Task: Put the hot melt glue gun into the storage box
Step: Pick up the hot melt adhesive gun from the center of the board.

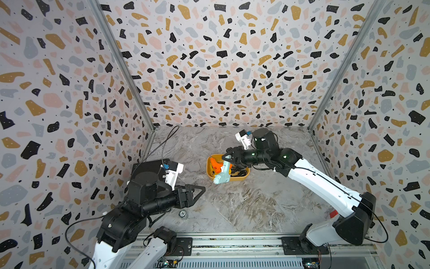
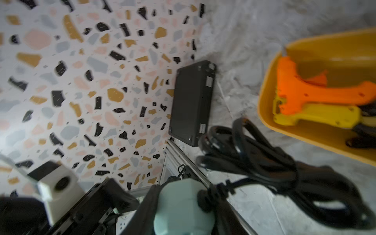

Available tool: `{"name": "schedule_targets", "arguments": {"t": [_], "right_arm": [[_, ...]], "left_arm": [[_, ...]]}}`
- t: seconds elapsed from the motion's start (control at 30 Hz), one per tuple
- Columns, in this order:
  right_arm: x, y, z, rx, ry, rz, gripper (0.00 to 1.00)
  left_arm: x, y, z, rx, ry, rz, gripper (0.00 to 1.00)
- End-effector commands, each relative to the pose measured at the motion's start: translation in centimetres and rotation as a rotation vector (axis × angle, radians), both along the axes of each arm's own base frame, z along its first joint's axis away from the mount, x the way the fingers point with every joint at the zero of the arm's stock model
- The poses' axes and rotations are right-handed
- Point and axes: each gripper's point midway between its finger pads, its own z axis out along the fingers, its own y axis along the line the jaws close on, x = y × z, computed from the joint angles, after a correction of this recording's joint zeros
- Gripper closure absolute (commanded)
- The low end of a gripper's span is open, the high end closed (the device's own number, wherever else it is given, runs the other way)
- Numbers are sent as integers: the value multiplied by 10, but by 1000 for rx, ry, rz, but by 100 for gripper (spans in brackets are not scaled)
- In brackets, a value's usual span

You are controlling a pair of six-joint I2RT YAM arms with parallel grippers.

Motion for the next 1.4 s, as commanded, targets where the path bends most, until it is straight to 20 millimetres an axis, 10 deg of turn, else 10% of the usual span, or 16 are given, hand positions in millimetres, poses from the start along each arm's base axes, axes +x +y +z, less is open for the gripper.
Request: {"name": "schedule_targets", "arguments": {"t": [0.0,0.57,1.37], "right_arm": [[-7,-18,-29,-97,259,-175,100],[16,-54,-66,-242,498,-614,100],[12,-24,-67,-228,502,-586,100]], "left_arm": [[12,19,-6,89,-37,104,19],[58,13,-38,49,64,253,17],[99,-53,-54,-37,115,170,21]]}}
